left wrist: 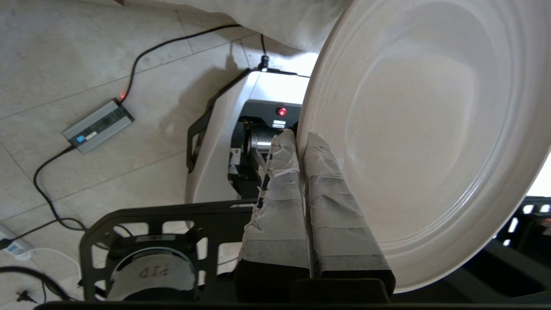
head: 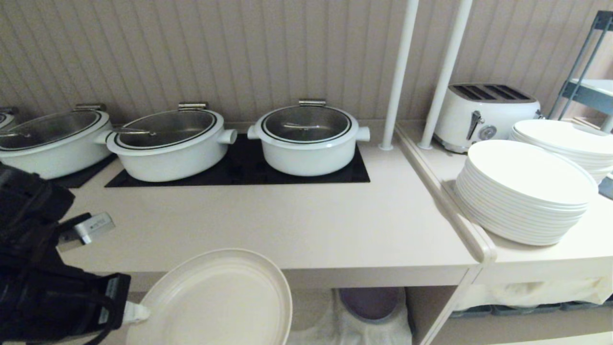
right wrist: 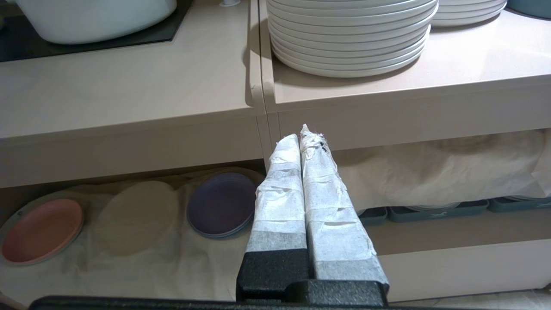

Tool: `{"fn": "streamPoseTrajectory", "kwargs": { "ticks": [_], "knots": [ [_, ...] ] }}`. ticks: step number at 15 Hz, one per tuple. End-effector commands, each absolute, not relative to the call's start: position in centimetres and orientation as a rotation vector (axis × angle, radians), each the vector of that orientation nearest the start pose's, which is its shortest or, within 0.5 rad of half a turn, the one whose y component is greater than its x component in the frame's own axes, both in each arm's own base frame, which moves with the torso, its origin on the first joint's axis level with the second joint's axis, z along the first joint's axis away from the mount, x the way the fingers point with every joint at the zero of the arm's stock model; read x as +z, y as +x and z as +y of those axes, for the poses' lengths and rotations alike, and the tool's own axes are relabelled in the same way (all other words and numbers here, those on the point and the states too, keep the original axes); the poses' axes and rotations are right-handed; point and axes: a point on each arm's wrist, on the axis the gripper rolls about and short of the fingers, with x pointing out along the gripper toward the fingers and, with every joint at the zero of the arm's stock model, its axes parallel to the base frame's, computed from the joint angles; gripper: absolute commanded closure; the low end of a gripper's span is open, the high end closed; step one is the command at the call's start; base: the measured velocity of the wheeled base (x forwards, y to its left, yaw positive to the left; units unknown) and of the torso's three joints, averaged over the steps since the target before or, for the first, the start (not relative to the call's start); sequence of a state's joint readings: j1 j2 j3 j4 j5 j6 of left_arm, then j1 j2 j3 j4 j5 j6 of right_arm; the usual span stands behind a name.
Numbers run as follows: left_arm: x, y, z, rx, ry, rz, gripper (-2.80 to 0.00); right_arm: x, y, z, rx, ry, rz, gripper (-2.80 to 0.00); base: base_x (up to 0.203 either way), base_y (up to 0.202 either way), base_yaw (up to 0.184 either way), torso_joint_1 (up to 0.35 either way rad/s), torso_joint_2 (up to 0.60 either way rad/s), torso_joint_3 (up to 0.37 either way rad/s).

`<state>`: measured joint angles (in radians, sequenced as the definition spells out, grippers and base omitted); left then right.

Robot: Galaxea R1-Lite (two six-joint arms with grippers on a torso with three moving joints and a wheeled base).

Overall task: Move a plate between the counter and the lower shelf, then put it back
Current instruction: Put the plate in the cupboard

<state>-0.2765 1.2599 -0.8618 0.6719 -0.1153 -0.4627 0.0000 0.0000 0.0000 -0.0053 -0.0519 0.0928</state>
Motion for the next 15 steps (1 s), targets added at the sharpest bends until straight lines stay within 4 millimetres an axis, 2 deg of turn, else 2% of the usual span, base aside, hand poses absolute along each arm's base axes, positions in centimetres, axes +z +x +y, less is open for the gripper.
{"fn": "streamPoseTrajectory", "kwargs": {
  "ticks": [1, 4, 10, 15],
  "knots": [
    [19.7, 13.1, -3.7, -0.089, -0.333, 1.114, 0.00, 7.6, -2.3, -0.1, -0.052, 0.094, -0.009, 0.00, 0.000, 0.000, 0.000, 0.000, 0.00, 0.000],
    [18.6, 11.9, -2.6, -0.050, -0.326, 1.124, 0.00, 7.6, -2.3, -0.1, -0.052, 0.094, -0.009, 0.00, 0.000, 0.000, 0.000, 0.000, 0.00, 0.000],
    [17.3, 9.1, -2.0, -0.048, -0.327, 1.121, 0.00, 7.6, -2.3, -0.1, -0.052, 0.094, -0.009, 0.00, 0.000, 0.000, 0.000, 0.000, 0.00, 0.000],
    [16.3, 8.1, -1.8, -0.048, -0.322, 1.144, 0.00, 7.6, -2.3, -0.1, -0.052, 0.094, -0.009, 0.00, 0.000, 0.000, 0.000, 0.000, 0.00, 0.000]
  ]
}}
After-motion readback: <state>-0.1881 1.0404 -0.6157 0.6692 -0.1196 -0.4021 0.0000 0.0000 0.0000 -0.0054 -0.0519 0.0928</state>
